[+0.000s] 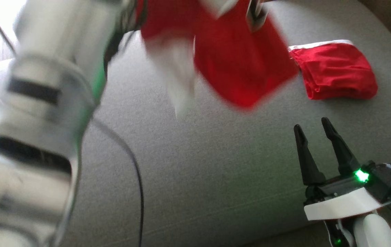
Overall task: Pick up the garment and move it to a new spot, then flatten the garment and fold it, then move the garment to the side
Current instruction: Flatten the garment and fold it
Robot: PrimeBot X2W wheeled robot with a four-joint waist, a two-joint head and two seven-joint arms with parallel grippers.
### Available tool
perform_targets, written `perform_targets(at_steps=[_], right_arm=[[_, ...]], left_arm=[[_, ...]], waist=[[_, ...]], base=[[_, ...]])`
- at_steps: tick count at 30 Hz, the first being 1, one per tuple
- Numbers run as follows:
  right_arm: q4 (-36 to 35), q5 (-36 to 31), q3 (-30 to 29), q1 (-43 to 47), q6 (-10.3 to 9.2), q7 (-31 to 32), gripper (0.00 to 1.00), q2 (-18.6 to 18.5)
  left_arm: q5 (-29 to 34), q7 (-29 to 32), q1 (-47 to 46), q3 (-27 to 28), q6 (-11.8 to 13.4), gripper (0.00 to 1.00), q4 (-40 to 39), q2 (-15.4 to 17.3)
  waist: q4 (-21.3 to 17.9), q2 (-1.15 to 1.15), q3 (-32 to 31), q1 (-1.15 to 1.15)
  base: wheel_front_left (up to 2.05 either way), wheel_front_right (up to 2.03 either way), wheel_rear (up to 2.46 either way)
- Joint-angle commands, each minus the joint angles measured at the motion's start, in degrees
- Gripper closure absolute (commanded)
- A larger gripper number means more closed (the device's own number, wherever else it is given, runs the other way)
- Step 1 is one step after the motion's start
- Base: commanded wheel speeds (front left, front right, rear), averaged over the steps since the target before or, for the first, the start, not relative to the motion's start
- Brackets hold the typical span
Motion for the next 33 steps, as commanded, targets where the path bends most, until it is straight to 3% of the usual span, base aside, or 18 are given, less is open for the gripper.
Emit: perform_targets(at_steps=[1, 5, 8, 14, 15, 16, 17, 21, 26, 28, 32, 33], right_arm=[[-2.2, 0.4, 1.0, -1.9, -0.02, -0.5, 0.00, -0.5], [-2.5, 0.7, 0.9, -2.4, -0.02, -0.5, 0.00, -0.5], [-2.6, 0.7, 1.0, -2.8, -0.02, -0.5, 0.00, -0.5], [-2.1, -0.3, 1.6, -3.4, -0.02, -0.5, 0.00, -0.5], [-2.0, -0.5, 1.8, -3.4, -0.02, -0.5, 0.00, -0.5], [-1.8, -0.8, 2.0, -3.5, -0.02, -0.5, 0.00, -0.5], [-1.5, -1.1, 2.2, -3.5, -0.02, -0.5, 0.00, -0.5], [1.0, -1.1, 3.6, -3.8, -0.02, -0.5, 0.00, -0.5], [9.5, 3.0, 7.5, -4.8, -0.02, -0.5, 0.00, -0.5], [13.3, 5.1, 9.1, -5.7, -0.02, -0.5, 0.00, -0.5], [19.2, 6.5, 10.4, -8.3, -0.02, -0.5, 0.00, -0.5], [19.2, 6.5, 10.4, -8.3, -0.02, -0.5, 0.00, -0.5]], left_arm=[[-0.5, -0.7, 2.0, 0.7, 0.5, 1.00, 1.0, 2.0], [-0.6, -1.5, 11.8, 1.1, 1.5, 1.00, 8.3, 5.8], [-0.3, -2.6, 18.1, 2.8, 0.4, 1.00, 13.3, 10.4], [2.3, -3.4, 22.9, 7.5, -6.8, 1.00, 18.4, 17.3], [3.2, -3.5, 23.0, 7.8, -8.4, 0.72, 18.5, 17.6], [4.0, -3.5, 23.1, 8.2, -9.9, 0.51, 18.5, 17.9], [4.9, -3.5, 23.1, 8.5, -11.3, 0.00, 18.4, 18.1], [14.0, -3.5, 23.0, 8.9, -15.0, 0.00, 18.3, 20.2], [30.0, -3.5, 25.9, 15.6, -17.0, 0.00, 11.5, 21.5], [37.3, -3.5, 29.6, 19.9, -17.0, 0.00, 5.3, 20.5], [52.3, -3.5, 40.9, 26.2, -15.5, 0.00, -10.1, 15.2], [52.3, -3.5, 40.9, 26.2, -15.5, 0.00, -10.1, 15.2]], waist=[[0.6, 0.00, 0.7, 0.01], [1.1, 0.00, 2.6, 0.01], [1.1, 0.00, 4.5, 0.01], [2.8, 0.00, 7.8, 0.01], [3.3, 0.00, 8.2, 0.01], [3.9, 0.00, 8.6, 0.01], [4.5, 0.00, 8.9, 0.01], [6.7, 0.00, 9.4, 0.01], [9.2, 0.00, 9.5, 0.01], [10.4, 0.00, 9.5, 0.01], [12.7, 0.00, 9.5, 0.01], [12.7, 0.00, 9.5, 0.01]], base=[[0.00, 0.00, 0.00], [0.00, 0.00, 0.00], [0.00, 0.00, 0.00], [0.00, 0.00, 0.00], [0.00, 0.00, 0.00], [0.00, 0.00, 0.00], [0.00, 0.00, 0.00], [0.00, 0.00, 0.00], [0.00, 0.00, 0.00], [0.00, 0.00, 0.00], [0.00, 0.00, 0.00], [0.00, 0.00, 0.00]])
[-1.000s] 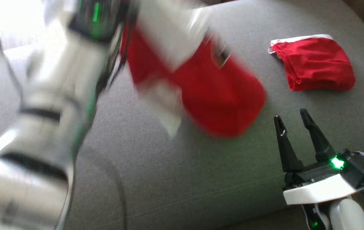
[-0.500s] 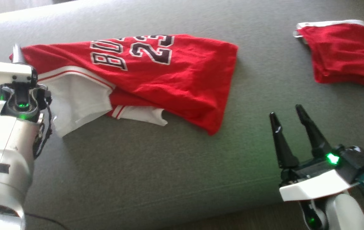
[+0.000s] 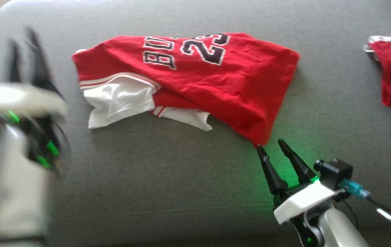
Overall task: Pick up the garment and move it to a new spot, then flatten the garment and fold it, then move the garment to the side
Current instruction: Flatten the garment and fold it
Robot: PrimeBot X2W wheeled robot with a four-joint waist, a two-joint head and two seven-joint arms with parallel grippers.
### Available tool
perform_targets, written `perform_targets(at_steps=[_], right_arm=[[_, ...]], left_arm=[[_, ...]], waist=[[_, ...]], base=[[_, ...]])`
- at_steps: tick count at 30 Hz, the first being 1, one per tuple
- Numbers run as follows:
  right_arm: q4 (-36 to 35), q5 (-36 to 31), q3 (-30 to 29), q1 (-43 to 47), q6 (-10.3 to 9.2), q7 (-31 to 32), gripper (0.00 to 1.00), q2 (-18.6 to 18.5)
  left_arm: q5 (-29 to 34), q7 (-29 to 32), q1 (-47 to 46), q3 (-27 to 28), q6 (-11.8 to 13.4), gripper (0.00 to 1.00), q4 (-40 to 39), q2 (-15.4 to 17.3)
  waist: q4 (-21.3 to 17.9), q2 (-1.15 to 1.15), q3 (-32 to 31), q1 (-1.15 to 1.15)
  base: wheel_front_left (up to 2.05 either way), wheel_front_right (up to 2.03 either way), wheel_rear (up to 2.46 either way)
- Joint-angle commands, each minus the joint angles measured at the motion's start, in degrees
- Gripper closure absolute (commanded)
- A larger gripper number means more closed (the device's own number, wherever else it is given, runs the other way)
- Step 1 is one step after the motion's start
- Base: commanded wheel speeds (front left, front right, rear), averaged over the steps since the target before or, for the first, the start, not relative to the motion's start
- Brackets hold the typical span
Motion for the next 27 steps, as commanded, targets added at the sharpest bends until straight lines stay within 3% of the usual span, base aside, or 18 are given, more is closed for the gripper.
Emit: perform_targets(at_steps=[1, 7, 14, 15, 16, 18, 27], right_arm=[[-1.3, 0.5, 1.3, -1.5, -0.02, -0.5, 0.00, -0.4], [6.7, 1.5, 0.4, -4.2, -0.02, -0.5, 0.00, -0.4], [11.5, 5.2, 0.4, -6.2, -0.02, -0.5, 0.00, -0.4], [11.3, 4.8, 0.3, -6.5, -0.02, -0.5, 0.05, -0.4], [11.2, 4.7, 0.1, -6.6, -0.02, -0.5, 0.28, -0.4], [11.0, 4.7, -0.1, -6.7, -0.02, -0.5, 1.00, -0.4], [9.4, -1.0, -5.9, -5.7, -0.02, -0.5, 1.00, -0.4]], left_arm=[[0.7, -0.3, -0.1, 2.0, 0.3, 0.00, -2.0, 1.5], [12.4, -0.3, 14.5, 4.2, -0.3, 0.00, -15.6, -7.2], [16.5, -0.3, 23.7, 1.6, -0.6, 0.00, -21.9, -10.2], [16.5, -0.3, 24.4, 1.3, -0.4, 0.00, -22.2, -10.3], [16.4, -0.3, 25.0, 0.9, -0.2, 0.00, -22.4, -10.3], [15.9, -0.3, 25.9, 0.0, 0.3, 0.00, -22.8, -10.4], [16.4, -0.3, 27.3, -2.1, 1.6, 0.00, -22.6, -10.4]], waist=[[0.9, 0.00, 0.0, 0.00], [3.9, 0.00, 0.1, 0.00], [6.5, 0.00, 0.4, 0.00], [6.6, 0.00, 0.4, 0.00], [6.7, 0.00, 0.3, 0.00], [6.7, 0.00, 0.3, 0.00], [4.4, 0.00, 0.3, 0.00]], base=[[0.00, 0.00, 0.00], [0.00, 0.00, 0.00], [0.00, 0.00, 0.00], [0.00, 0.00, 0.00], [0.00, 0.00, 0.00], [0.00, 0.00, 0.00], [0.00, 0.00, 0.00]])
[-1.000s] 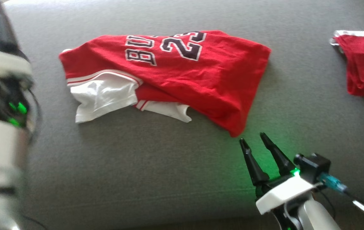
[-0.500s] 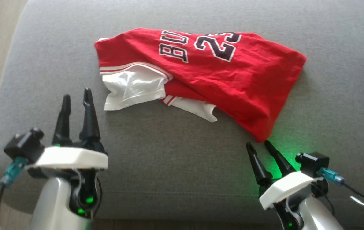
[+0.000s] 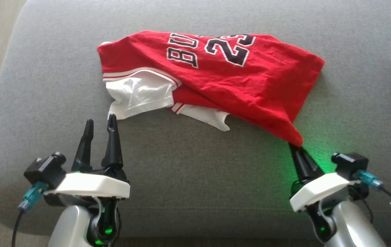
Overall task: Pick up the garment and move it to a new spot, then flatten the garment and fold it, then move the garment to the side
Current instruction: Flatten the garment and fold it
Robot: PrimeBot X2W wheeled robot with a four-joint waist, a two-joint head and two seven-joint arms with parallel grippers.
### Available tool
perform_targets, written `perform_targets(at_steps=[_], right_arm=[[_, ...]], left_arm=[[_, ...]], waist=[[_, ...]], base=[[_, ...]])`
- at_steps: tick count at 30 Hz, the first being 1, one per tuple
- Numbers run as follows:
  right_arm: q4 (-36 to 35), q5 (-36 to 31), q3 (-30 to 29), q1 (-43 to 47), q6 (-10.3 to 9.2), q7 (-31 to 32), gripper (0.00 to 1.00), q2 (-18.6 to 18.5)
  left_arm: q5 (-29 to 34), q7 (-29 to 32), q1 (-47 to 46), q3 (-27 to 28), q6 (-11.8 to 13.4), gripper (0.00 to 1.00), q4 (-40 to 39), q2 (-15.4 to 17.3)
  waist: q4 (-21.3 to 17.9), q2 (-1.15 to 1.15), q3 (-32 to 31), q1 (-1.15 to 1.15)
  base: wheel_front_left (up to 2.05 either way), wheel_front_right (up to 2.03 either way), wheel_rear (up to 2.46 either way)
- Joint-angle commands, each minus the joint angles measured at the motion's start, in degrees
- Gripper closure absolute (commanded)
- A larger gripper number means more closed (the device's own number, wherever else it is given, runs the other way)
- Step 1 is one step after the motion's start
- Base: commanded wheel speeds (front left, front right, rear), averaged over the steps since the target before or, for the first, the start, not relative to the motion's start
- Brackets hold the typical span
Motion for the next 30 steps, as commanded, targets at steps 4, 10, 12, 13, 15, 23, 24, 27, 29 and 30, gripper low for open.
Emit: perform_targets(at_steps=[4, 10, 12, 13, 15, 23, 24, 27, 29, 30], right_arm=[[-4.7, -5.0, -3.1, 0.5, -0.02, -0.4, 1.00, -0.2], [-7.0, -8.5, -6.8, 0.3, -0.02, -0.4, 1.00, -0.2], [-7.2, -8.4, -6.6, -0.2, -0.02, -0.4, 1.00, -0.2], [-7.3, -8.2, -6.5, -0.4, -0.02, -0.4, 1.00, -0.2], [-7.3, -7.8, -5.8, -0.9, -0.02, -0.4, 1.00, -0.2], [-7.7, -6.7, -3.7, -2.2, -0.02, -0.4, 1.00, -0.2], [-7.7, -6.6, -3.5, -2.5, -0.02, -0.4, 1.00, -0.2], [-7.8, -6.4, -2.6, -3.4, -0.02, -0.4, 1.00, -0.2], [-8.0, -6.0, -2.0, -4.1, -0.02, -0.4, 1.00, -0.2], [-8.1, -5.8, -1.8, -4.3, -0.02, -0.4, 1.00, -0.2]], left_arm=[[0.6, -0.3, -0.3, 1.8, -0.1, 0.00, 0.8, 0.2], [0.7, 3.3, -2.0, 1.3, 1.3, 0.00, 8.0, 1.0], [0.7, 5.2, -3.4, 1.5, 2.3, 0.00, 11.1, 1.2], [0.9, 5.8, -4.4, 1.5, 2.6, 0.00, 12.5, 1.4], [0.8, 5.4, -6.8, 1.9, 2.8, 0.00, 14.6, 1.6], [2.8, 2.9, -15.3, 3.2, 4.1, 0.00, 23.7, 3.9], [3.1, 2.8, -16.5, 3.2, 4.3, 0.00, 25.3, 4.2], [4.4, 3.1, -19.6, 2.9, 5.6, 0.00, 30.4, 5.3], [5.0, 2.8, -21.3, 3.2, 6.8, 0.00, 33.1, 5.9], [5.3, 2.6, -22.0, 3.2, 7.1, 0.00, 34.3, 6.2]], waist=[[-2.2, 0.00, 0.2, 0.00], [-3.8, 0.00, 1.7, 0.00], [-4.2, 0.00, 2.6, 0.00], [-4.3, 0.00, 3.1, 0.00], [-4.4, 0.00, 4.1, 0.00], [-4.6, 0.00, 7.4, 0.00], [-4.7, 0.00, 7.9, 0.00], [-5.2, 0.00, 9.0, 0.00], [-5.7, 0.00, 9.6, 0.00], [-5.9, 0.00, 9.8, 0.00]], base=[[0.00, 0.00, 0.00], [0.00, 0.00, 0.00], [0.00, 0.00, 0.00], [0.00, 0.00, 0.00], [0.00, 0.00, 0.00], [0.00, 0.00, 0.00], [0.00, 0.00, 0.00], [0.00, 0.00, 0.00], [0.00, 0.00, 0.00], [0.00, 0.00, 0.00]])
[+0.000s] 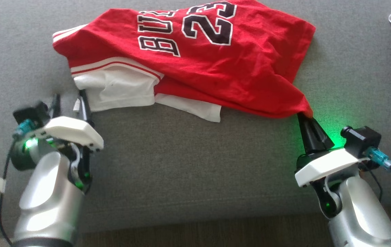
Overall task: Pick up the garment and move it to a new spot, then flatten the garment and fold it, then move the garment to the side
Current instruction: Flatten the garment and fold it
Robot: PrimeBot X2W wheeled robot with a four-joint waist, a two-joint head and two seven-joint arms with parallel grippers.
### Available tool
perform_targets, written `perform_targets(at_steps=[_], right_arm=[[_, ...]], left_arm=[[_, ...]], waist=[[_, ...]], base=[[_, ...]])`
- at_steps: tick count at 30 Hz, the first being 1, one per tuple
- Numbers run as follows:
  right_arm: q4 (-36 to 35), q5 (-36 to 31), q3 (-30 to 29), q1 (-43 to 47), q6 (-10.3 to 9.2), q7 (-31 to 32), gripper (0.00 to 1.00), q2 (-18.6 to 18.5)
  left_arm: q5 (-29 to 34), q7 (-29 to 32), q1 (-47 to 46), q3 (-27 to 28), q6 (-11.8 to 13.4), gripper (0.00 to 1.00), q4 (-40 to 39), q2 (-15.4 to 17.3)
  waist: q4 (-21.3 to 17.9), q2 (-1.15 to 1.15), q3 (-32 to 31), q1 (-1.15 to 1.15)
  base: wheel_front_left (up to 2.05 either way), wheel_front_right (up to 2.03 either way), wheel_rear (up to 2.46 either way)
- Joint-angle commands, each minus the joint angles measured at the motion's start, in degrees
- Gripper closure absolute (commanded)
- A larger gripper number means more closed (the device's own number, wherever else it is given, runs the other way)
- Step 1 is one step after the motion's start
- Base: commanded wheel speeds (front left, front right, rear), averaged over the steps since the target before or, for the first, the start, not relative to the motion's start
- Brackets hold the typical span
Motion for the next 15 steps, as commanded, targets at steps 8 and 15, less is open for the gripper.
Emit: perform_targets(at_steps=[8, 15], right_arm=[[-1.7, 1.7, 1.7, -0.5, -0.02, -0.4, 1.00, -0.2], [-1.9, 2.1, 1.1, 0.3, -0.02, -0.4, 1.00, -0.2]], left_arm=[[-1.8, 2.2, -0.8, 1.9, -1.7, 0.00, 7.3, 1.6], [-2.4, 0.6, 5.1, 2.2, -1.1, 0.00, 2.4, 1.4]], waist=[[-1.6, 0.00, 0.3, 0.00], [-1.6, 0.00, -1.0, 0.00]], base=[[0.00, 0.00, 0.00], [0.00, 0.00, 0.00]])
